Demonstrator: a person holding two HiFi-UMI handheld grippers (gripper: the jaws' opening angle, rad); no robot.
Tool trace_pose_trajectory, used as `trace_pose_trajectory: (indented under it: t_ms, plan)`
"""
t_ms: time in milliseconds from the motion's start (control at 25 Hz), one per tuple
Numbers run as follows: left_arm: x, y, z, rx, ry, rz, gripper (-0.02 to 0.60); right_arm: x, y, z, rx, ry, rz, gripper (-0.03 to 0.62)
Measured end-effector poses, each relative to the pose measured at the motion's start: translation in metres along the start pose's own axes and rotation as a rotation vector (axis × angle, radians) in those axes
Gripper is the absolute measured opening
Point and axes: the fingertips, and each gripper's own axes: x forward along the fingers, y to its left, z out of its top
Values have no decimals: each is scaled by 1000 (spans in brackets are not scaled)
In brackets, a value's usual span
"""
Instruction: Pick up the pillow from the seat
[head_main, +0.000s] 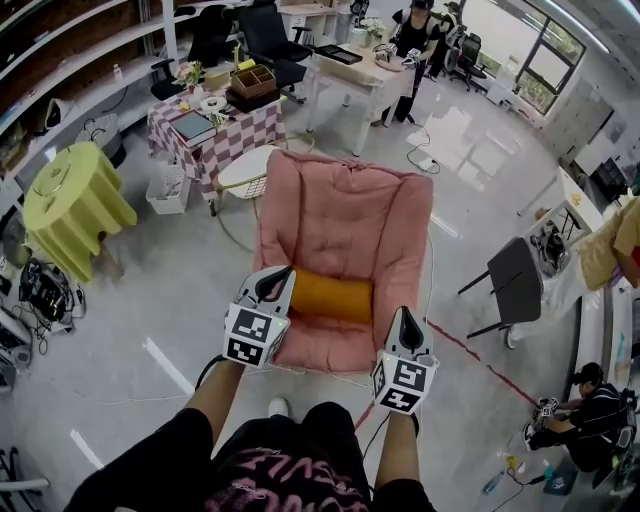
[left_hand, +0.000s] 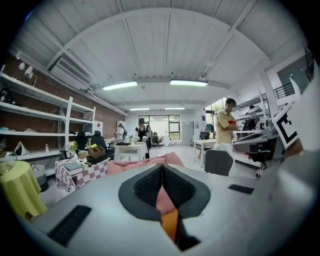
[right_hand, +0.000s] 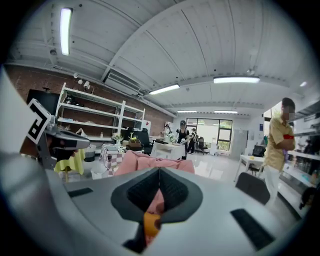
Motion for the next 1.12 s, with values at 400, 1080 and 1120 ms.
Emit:
trace_pose_trajectory:
  t_ms: [400, 1080, 1120]
  plan:
    - [1, -2, -1, -7, 0, -6, 9, -2, 3, 2, -15, -2, 4, 21]
    - [22, -25, 4, 24, 8, 20, 9, 10, -23, -12, 12, 1, 36, 21]
    - [24, -27, 6, 32, 3, 25, 10, 12, -26, -11, 22, -1, 39, 20]
